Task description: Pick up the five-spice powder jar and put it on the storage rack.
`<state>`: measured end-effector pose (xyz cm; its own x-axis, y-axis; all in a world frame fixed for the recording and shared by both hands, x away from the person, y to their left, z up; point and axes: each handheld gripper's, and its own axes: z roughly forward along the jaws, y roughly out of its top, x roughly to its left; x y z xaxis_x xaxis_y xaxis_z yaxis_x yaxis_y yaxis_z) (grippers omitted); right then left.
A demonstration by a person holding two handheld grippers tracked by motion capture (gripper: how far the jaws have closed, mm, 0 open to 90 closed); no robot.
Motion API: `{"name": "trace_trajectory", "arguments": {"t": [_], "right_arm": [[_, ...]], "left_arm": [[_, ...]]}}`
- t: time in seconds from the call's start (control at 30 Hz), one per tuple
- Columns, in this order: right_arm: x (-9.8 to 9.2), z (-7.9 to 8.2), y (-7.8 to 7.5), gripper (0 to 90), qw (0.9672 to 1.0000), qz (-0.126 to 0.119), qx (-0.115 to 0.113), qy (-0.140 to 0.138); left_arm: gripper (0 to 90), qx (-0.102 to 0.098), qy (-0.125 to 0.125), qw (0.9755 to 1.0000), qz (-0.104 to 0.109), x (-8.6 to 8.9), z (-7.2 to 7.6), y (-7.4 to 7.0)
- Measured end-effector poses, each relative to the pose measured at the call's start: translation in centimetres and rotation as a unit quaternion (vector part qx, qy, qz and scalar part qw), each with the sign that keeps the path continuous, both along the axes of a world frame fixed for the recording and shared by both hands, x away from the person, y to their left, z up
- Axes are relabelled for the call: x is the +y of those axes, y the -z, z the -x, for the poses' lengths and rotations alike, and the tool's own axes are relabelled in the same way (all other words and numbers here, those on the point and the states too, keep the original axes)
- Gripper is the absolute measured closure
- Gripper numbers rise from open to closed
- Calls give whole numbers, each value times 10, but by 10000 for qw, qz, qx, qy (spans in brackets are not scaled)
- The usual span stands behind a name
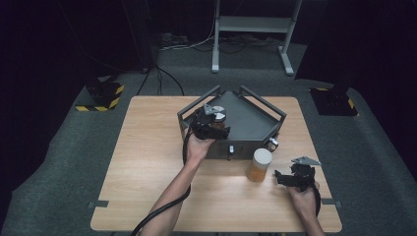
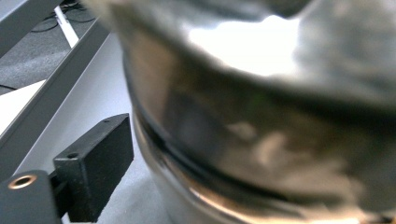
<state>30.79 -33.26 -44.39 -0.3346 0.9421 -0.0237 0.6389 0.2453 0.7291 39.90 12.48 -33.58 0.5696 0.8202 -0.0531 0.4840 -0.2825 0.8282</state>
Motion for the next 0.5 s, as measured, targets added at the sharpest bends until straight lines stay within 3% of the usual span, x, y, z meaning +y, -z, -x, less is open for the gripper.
{"name": "trace_trajectory", "arguments": {"t": [0.5], "right_arm": [[0, 0, 0, 58, 10000, 0, 0, 0]], "left_arm": [[42, -48, 79, 10000, 13, 13, 17, -3]]}}
